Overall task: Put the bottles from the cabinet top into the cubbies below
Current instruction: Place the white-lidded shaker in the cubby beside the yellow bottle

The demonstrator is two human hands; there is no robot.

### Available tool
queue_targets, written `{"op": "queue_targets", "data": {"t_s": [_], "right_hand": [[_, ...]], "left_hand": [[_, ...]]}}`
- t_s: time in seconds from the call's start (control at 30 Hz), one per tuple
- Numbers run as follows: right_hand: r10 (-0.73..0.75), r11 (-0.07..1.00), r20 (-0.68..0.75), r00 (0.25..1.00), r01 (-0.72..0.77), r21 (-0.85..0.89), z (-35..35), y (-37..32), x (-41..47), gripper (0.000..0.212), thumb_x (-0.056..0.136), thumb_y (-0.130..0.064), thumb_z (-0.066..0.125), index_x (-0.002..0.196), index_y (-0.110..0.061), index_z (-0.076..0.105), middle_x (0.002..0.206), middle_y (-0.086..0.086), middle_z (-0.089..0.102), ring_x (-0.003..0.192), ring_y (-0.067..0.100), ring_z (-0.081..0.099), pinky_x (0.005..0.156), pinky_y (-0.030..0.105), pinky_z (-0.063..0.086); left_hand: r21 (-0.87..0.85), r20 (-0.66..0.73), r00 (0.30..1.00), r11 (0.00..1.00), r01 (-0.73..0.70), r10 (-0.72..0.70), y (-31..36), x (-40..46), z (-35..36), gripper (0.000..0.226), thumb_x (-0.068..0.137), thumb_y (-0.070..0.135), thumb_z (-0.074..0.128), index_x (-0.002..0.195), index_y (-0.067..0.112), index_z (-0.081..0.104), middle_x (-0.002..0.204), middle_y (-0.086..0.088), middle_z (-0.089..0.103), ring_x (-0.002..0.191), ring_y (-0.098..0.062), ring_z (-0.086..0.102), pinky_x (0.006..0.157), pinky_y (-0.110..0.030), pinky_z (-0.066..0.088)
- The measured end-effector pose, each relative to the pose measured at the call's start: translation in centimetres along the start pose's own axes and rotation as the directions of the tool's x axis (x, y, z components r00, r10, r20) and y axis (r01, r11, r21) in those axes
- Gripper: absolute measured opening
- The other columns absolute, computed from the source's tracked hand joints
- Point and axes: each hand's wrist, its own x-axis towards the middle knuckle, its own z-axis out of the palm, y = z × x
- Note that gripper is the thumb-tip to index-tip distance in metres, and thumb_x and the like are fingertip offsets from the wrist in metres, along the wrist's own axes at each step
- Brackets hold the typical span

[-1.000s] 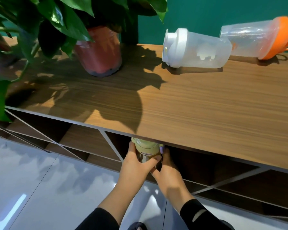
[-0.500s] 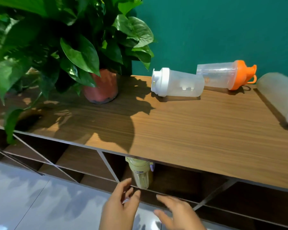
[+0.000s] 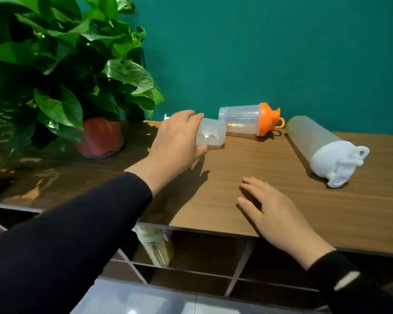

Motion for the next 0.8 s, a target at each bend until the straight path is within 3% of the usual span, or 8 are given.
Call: {"op": "queue_targets", "data": {"t_s": [0.07, 0.17, 0.3, 0.5, 0.63, 0.73, 0.77, 0.8], "right_hand": [[-0.013, 0.999, 0.035, 0.999, 0.015, -0.049, 0.2, -0.3, -0.4, 0.055, 0.103, -0.052, 0.043, 0.155, -0.039, 0.033, 0.159, -0.026, 0.025, 0.133, -0.010, 0.004, 0.111, 0.021, 0.005], [-0.011, 1.000, -0.005, 1.000, 0.011, -0.023, -0.1, -0.8, -0.5, 0.056, 0.103, -0.053, 0.043, 0.156, -0.038, 0.033, 0.164, -0.020, 0.027, 0.128, -0.011, 0.005, 0.110, 0.021, 0.003], [-0.009, 1.000, -0.022, 1.000, 0.009, -0.006, 0.0, -0.4, -0.4, 0.055, 0.103, -0.053, 0.043, 0.155, -0.036, 0.036, 0.164, -0.018, 0.030, 0.149, -0.001, 0.017, 0.110, 0.021, 0.003], [0.011, 0.995, -0.058, 0.998, -0.005, 0.098, 0.5, 0.4, -0.1, 0.052, 0.103, -0.051, 0.045, 0.152, -0.034, 0.042, 0.159, -0.015, 0.039, 0.149, 0.006, 0.028, 0.112, 0.022, 0.012], [0.044, 0.970, -0.111, 0.993, -0.015, 0.244, 0.8, 1.1, 0.0, 0.046, 0.102, -0.050, 0.047, 0.145, -0.033, 0.051, 0.141, -0.015, 0.057, 0.129, 0.002, 0.051, 0.110, 0.028, 0.042], [0.143, 0.809, -0.107, 0.984, -0.054, 0.586, -0.1, 0.7, -0.3, 0.038, 0.103, -0.045, 0.046, 0.136, -0.030, 0.059, 0.119, -0.019, 0.067, 0.109, -0.007, 0.060, 0.106, 0.036, 0.051], [0.178, 0.662, -0.059, 0.982, -0.076, 0.746, -0.7, 0.3, -0.6, 0.043, 0.101, -0.049, 0.045, 0.135, -0.027, 0.061, 0.117, -0.013, 0.072, 0.109, -0.001, 0.065, 0.107, 0.041, 0.050], [0.196, 0.432, 0.055, 0.979, -0.136, 0.891, -1.2, 0.1, -1.1, 0.053, 0.097, -0.056, 0.044, 0.135, -0.023, 0.062, 0.117, -0.005, 0.075, 0.111, 0.008, 0.069, 0.108, 0.046, 0.050]], "left_hand": [[0.132, 0.031, 0.998, 0.989, -0.065, 0.061, -0.5, 2.7, 1.1, 0.082, 0.082, 0.054, 0.068, 0.149, 0.013, 0.041, 0.149, -0.011, 0.048, 0.139, -0.029, 0.041, 0.114, -0.050, 0.034], [0.290, 0.149, 0.983, 0.945, -0.149, 0.109, -1.4, 5.7, 2.7, 0.086, 0.081, 0.059, 0.064, 0.149, 0.012, 0.038, 0.146, -0.013, 0.050, 0.137, -0.033, 0.043, 0.114, -0.055, 0.033], [0.381, 0.294, 0.950, 0.900, -0.213, 0.100, -1.7, 7.7, 4.2, 0.076, 0.080, 0.062, 0.056, 0.141, 0.019, 0.043, 0.124, -0.010, 0.062, 0.114, -0.034, 0.059, 0.094, -0.051, 0.044], [0.396, 0.186, 0.974, 0.897, -0.195, 0.130, -1.0, 6.5, 5.0, 0.055, 0.072, 0.050, 0.068, 0.113, 0.016, 0.054, 0.097, -0.010, 0.059, 0.086, -0.032, 0.062, 0.077, -0.043, 0.046], [0.303, 0.095, 0.970, 0.921, -0.243, 0.224, 0.2, 3.0, 2.8, 0.072, 0.068, 0.059, 0.064, 0.126, 0.019, 0.049, 0.111, -0.006, 0.065, 0.097, -0.030, 0.063, 0.082, -0.044, 0.044], [0.150, 0.015, 0.927, 0.916, -0.372, 0.374, 2.3, -1.5, -0.6, 0.082, 0.070, 0.055, 0.065, 0.140, 0.019, 0.044, 0.134, -0.005, 0.057, 0.120, -0.027, 0.055, 0.098, -0.045, 0.039], [0.106, 0.000, 0.906, 0.901, -0.421, 0.423, 3.1, -3.3, -1.8, 0.082, 0.071, 0.051, 0.069, 0.142, 0.019, 0.044, 0.139, -0.005, 0.054, 0.126, -0.026, 0.051, 0.104, -0.047, 0.037], [0.075, -0.005, 0.882, 0.880, -0.469, 0.471, 3.9, -5.1, -2.7, 0.081, 0.072, 0.048, 0.071, 0.142, 0.020, 0.043, 0.143, -0.005, 0.052, 0.131, -0.026, 0.048, 0.109, -0.049, 0.033]]}}
